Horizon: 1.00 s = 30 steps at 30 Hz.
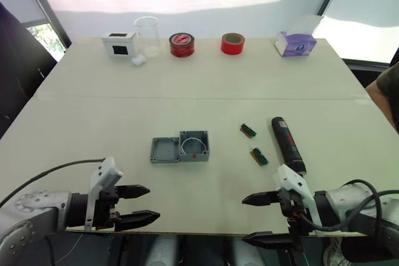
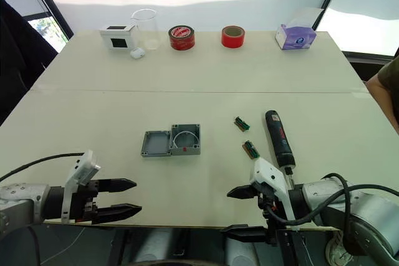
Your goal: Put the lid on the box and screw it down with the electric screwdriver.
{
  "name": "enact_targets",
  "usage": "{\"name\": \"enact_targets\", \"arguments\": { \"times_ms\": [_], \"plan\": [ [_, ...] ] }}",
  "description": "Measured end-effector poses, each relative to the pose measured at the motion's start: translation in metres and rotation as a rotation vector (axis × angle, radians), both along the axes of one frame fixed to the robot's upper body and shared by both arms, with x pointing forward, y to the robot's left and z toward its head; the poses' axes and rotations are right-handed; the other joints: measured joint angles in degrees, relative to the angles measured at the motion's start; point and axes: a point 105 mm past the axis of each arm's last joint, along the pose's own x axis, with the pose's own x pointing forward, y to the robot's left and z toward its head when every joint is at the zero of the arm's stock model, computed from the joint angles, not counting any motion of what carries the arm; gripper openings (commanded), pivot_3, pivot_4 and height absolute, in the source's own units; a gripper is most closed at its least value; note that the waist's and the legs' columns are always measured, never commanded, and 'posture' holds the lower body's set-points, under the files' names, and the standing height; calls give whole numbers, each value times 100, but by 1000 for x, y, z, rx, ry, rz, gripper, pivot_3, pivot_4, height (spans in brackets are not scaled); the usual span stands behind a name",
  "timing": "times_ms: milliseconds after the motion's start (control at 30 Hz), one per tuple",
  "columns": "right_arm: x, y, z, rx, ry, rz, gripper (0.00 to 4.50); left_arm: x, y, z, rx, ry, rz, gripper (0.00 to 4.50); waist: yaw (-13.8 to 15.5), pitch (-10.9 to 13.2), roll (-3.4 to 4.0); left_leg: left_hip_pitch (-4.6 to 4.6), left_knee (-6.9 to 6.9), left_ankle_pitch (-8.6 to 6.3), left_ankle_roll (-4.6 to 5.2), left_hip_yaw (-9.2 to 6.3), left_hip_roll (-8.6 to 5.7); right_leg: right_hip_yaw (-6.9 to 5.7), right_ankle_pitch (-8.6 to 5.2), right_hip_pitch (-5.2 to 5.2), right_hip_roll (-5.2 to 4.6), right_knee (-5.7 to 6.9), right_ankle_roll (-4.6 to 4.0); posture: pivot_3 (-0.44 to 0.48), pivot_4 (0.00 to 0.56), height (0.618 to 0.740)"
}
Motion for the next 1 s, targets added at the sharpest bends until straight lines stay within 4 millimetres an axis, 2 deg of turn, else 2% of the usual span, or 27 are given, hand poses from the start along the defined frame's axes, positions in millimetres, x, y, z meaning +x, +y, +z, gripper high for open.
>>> {"name": "enact_targets", "arguments": {
  "times_ms": [333,500,633,833,900,1000],
  "plan": [
    [10,1,0,-17,-49,-7,4500,1,-1,1,-3,-1,5,4405,-2,0,0,0,-3,-1,-1,0,0,0,0,-3,-1,-2,0,0,150,740],
    [16,9,6,42,-79,-26,4500,1,0,0,-2,-5,14,4405,-2,1,0,-3,-6,-1,-1,0,0,0,0,-3,-1,-7,0,0,150,740],
    [29,15,16,75,-150,-78,4500,12,1,3,23,-78,59,4405,0,1,0,-3,-6,-1,-1,0,0,0,1,-6,-2,-9,-1,0,150,740],
    [46,18,34,112,-158,-133,4500,59,11,33,27,-282,144,4405,4,4,-5,-9,-9,-3,4,-2,-1,-7,3,-5,-2,-20,-1,0,150,740],
    [55,25,48,170,-212,-151,4500,74,8,54,53,-337,102,4405,6,11,-18,-43,4,-1,2,-6,-1,-12,6,-37,2,-3,0,0,150,740],
    [63,28,59,170,-276,-170,4500,81,-6,84,113,-436,-50,4405,-3,12,-22,-83,17,0,2,-4,-12,-9,9,-74,-2,11,0,0,150,740]
  ]
}}
